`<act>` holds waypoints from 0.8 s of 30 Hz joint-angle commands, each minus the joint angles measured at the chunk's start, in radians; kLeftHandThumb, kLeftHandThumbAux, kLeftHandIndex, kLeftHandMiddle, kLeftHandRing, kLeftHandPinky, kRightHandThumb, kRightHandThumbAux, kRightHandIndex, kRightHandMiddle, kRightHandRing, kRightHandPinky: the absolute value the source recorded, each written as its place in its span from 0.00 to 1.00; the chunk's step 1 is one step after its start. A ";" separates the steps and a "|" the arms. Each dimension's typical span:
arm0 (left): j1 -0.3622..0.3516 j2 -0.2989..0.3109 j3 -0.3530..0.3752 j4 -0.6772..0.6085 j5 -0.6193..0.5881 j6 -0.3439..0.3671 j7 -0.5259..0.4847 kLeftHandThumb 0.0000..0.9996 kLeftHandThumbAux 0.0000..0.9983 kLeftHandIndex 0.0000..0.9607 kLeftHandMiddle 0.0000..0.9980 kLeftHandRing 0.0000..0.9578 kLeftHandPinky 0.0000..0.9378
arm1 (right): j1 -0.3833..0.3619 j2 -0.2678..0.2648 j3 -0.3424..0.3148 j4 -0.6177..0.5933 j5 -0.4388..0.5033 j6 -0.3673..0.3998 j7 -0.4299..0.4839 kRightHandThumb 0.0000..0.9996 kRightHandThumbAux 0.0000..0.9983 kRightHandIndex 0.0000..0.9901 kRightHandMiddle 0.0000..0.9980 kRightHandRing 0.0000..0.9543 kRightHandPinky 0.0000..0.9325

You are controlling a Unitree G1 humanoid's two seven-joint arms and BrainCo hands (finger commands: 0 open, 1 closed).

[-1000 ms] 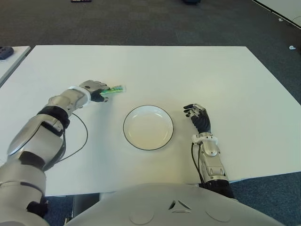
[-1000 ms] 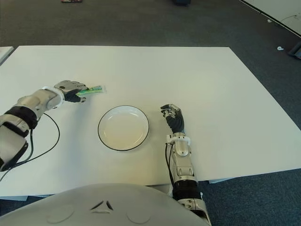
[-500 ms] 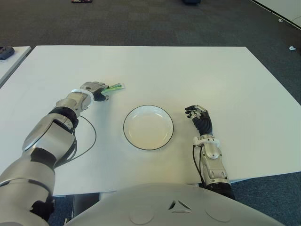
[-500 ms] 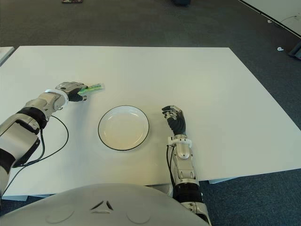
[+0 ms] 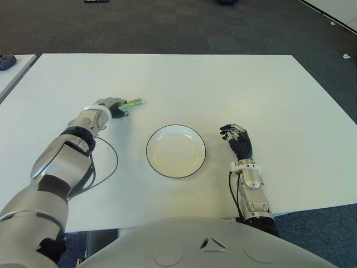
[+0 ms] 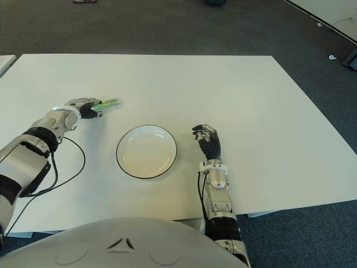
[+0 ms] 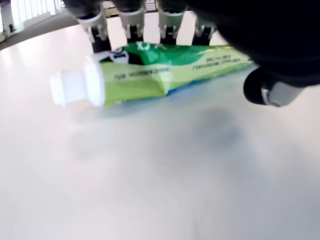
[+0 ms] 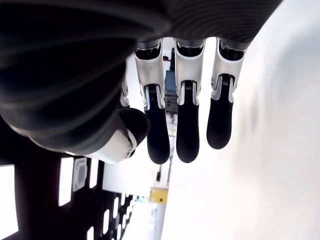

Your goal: Put the toothpaste on the table into the plate.

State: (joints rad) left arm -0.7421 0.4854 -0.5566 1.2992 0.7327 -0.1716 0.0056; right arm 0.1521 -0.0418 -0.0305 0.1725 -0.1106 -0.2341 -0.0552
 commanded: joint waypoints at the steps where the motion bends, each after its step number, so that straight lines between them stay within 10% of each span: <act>1: 0.015 -0.017 0.025 0.008 -0.033 0.015 -0.020 0.57 0.31 0.00 0.00 0.00 0.08 | 0.002 -0.003 -0.003 0.001 0.015 -0.009 0.005 0.71 0.73 0.43 0.44 0.45 0.48; 24: 0.058 -0.049 0.178 -0.033 -0.186 0.036 0.096 0.62 0.32 0.00 0.00 0.01 0.16 | 0.005 -0.009 -0.004 -0.004 0.020 0.001 0.012 0.71 0.73 0.43 0.44 0.45 0.48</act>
State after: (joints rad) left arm -0.7120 0.4574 -0.4051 1.2745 0.5794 -0.1453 0.0885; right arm 0.1535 -0.0508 -0.0302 0.1699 -0.1104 -0.2386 -0.0489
